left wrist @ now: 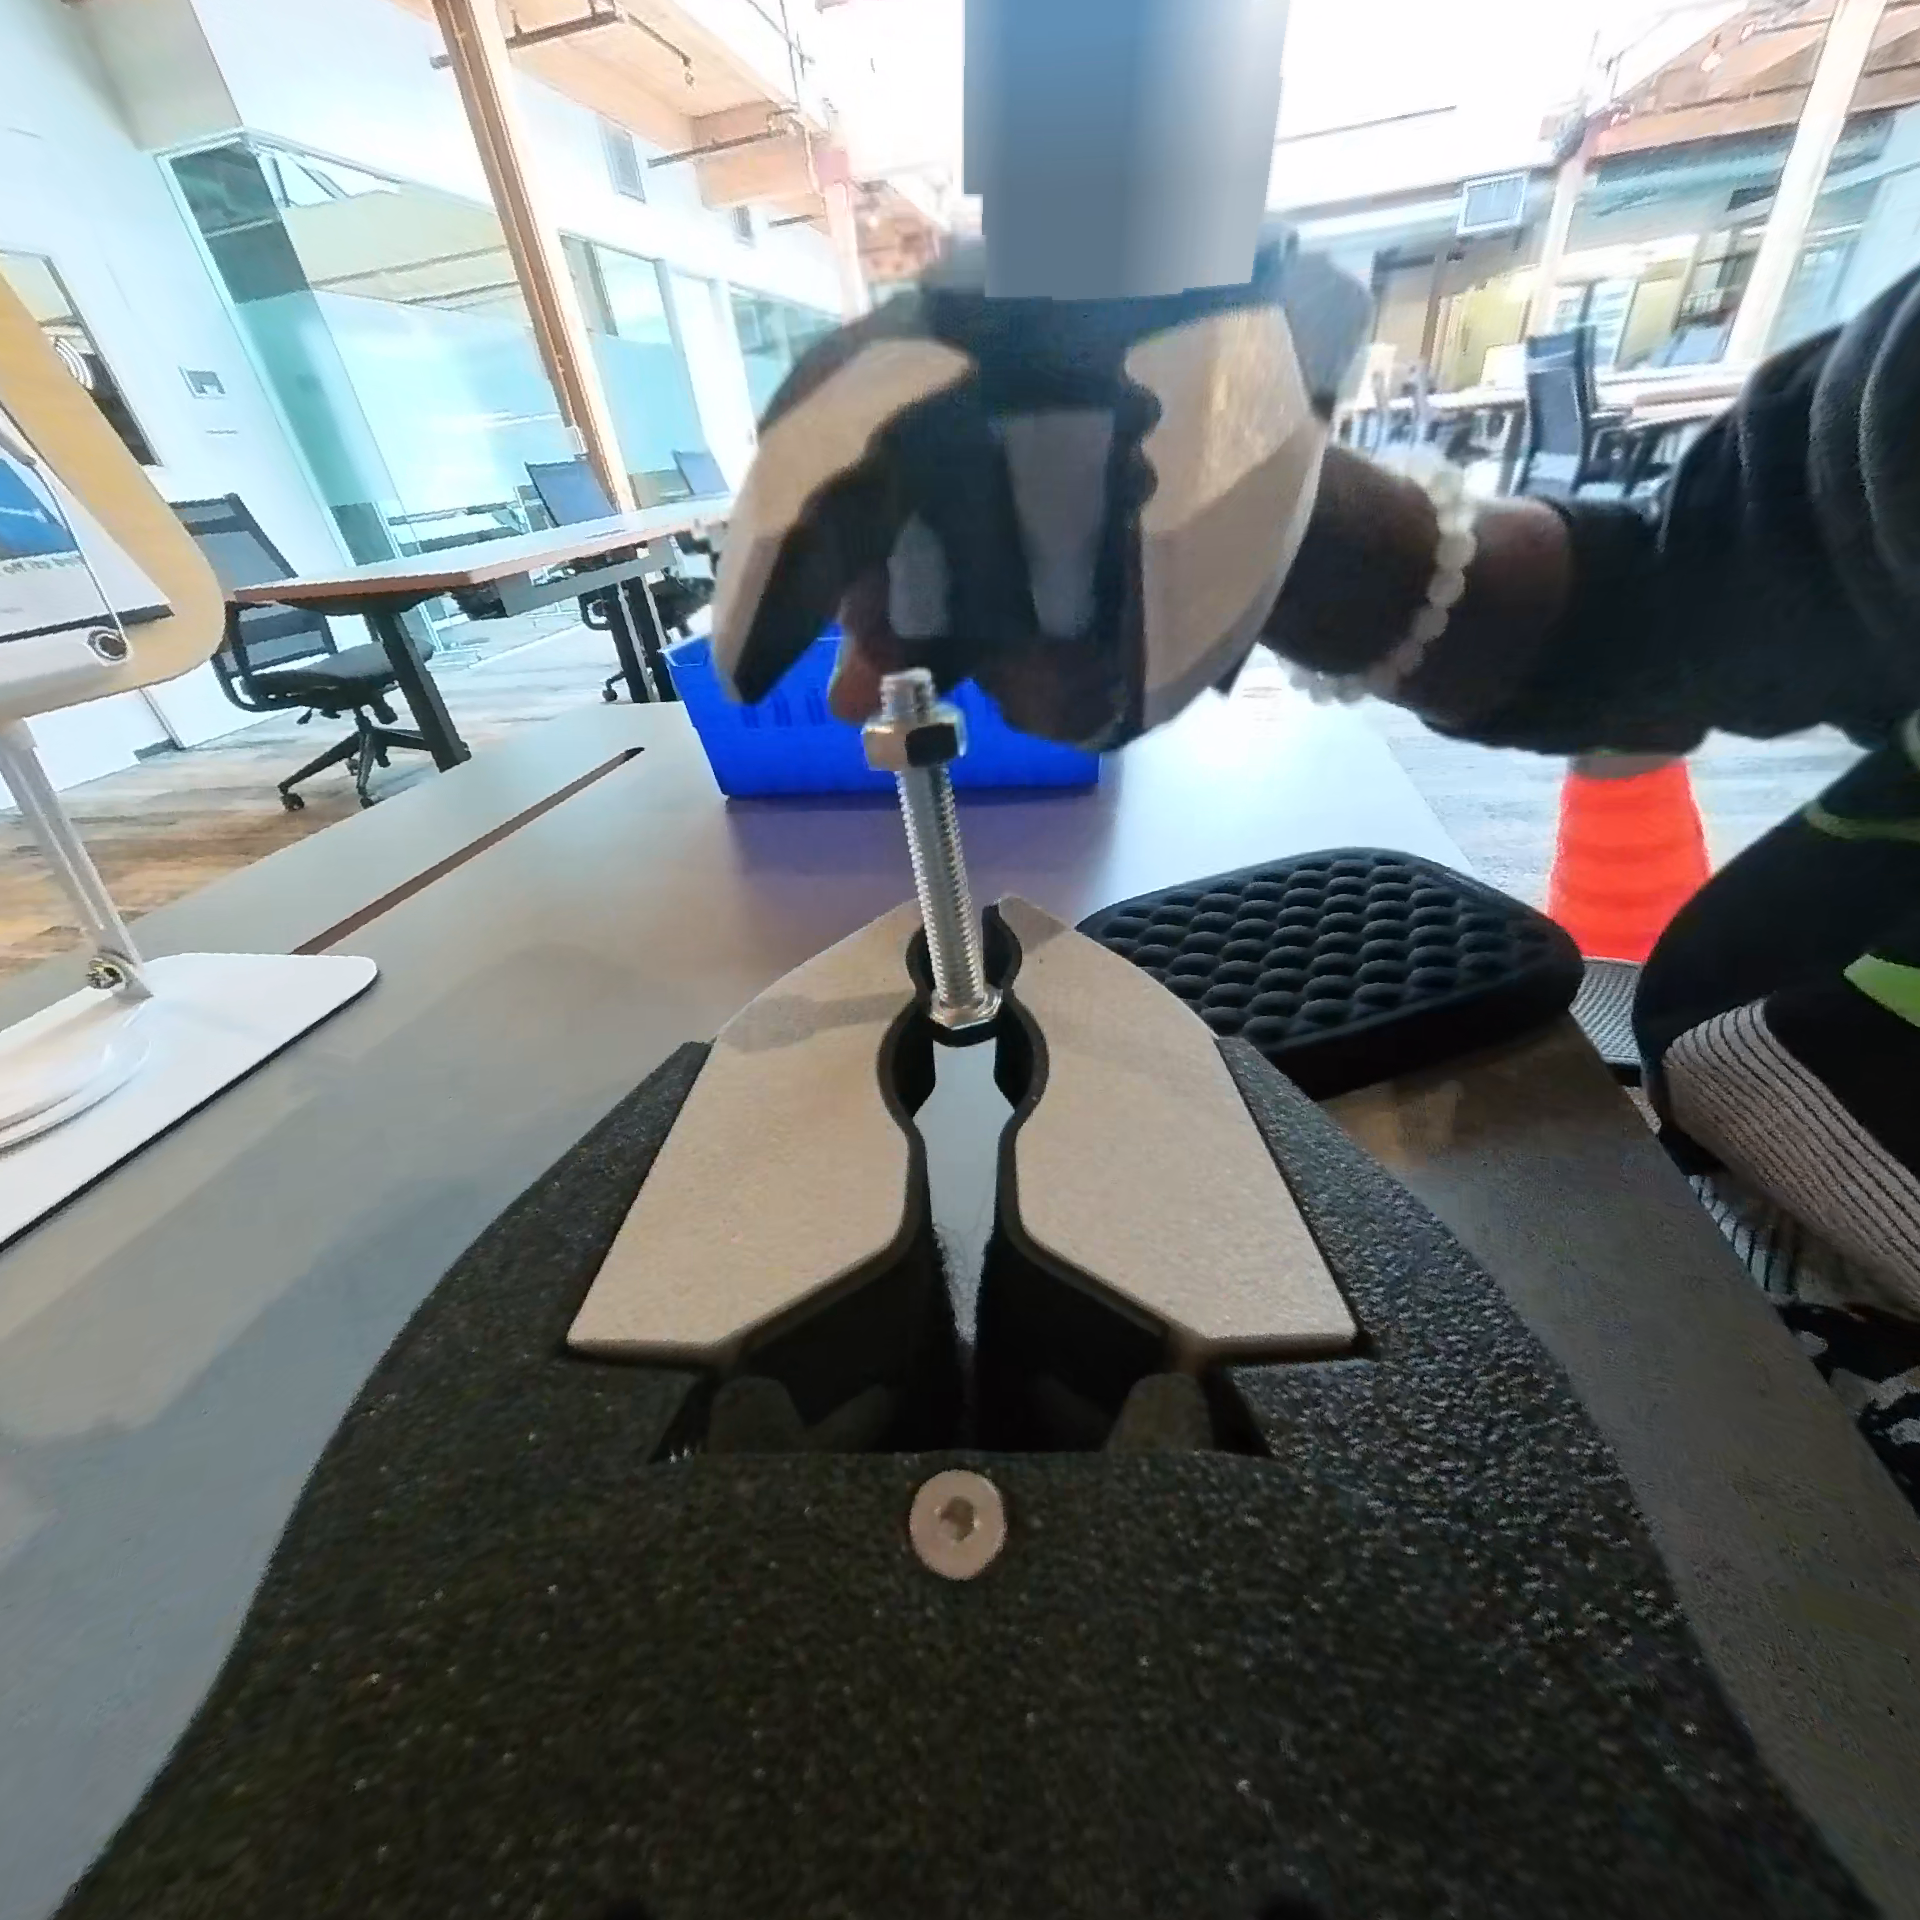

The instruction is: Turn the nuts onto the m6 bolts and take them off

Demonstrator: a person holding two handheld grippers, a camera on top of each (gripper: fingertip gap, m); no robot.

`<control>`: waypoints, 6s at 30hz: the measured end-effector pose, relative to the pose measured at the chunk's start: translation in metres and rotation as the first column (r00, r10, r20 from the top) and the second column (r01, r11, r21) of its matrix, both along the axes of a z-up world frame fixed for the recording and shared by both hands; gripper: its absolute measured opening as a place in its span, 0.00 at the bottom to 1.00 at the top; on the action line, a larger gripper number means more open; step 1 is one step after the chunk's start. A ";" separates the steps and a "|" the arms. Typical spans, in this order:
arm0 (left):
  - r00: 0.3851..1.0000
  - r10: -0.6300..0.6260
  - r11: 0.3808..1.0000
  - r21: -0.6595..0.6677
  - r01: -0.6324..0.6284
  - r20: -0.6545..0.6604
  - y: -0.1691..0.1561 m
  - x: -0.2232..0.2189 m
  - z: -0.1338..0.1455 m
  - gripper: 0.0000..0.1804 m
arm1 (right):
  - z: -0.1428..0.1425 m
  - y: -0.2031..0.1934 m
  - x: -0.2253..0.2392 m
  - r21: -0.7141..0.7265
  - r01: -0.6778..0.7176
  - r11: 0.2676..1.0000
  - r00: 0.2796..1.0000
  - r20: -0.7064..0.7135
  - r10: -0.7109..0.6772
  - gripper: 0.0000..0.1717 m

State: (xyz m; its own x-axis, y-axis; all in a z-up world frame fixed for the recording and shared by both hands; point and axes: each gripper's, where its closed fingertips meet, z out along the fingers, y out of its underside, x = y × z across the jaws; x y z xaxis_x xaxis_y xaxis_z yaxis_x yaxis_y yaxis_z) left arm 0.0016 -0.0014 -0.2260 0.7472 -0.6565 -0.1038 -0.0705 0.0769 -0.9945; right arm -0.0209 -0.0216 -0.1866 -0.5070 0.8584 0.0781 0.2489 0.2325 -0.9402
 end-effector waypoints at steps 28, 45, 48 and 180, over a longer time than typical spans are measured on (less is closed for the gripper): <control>0.997 -0.068 0.996 -0.056 0.070 0.046 -0.002 0.008 -0.005 0.05 | -0.021 -0.019 -0.013 -0.099 -0.004 0.995 1.000 -0.011 0.003 0.03; 1.000 -0.014 0.990 -0.143 0.013 -0.007 0.008 0.003 -0.023 0.39 | 0.031 0.087 0.062 -0.123 0.363 0.924 0.924 -0.082 -0.374 0.03; 1.000 -0.008 0.990 -0.141 0.004 -0.023 0.008 0.002 -0.025 0.37 | 0.036 0.120 0.096 -0.104 0.489 0.866 0.864 -0.077 -0.497 0.03; 0.693 0.648 0.537 -0.457 -0.709 -0.314 -0.078 -0.302 0.051 0.22 | 0.005 0.195 0.144 -0.253 0.853 0.456 0.338 -0.397 -0.853 0.36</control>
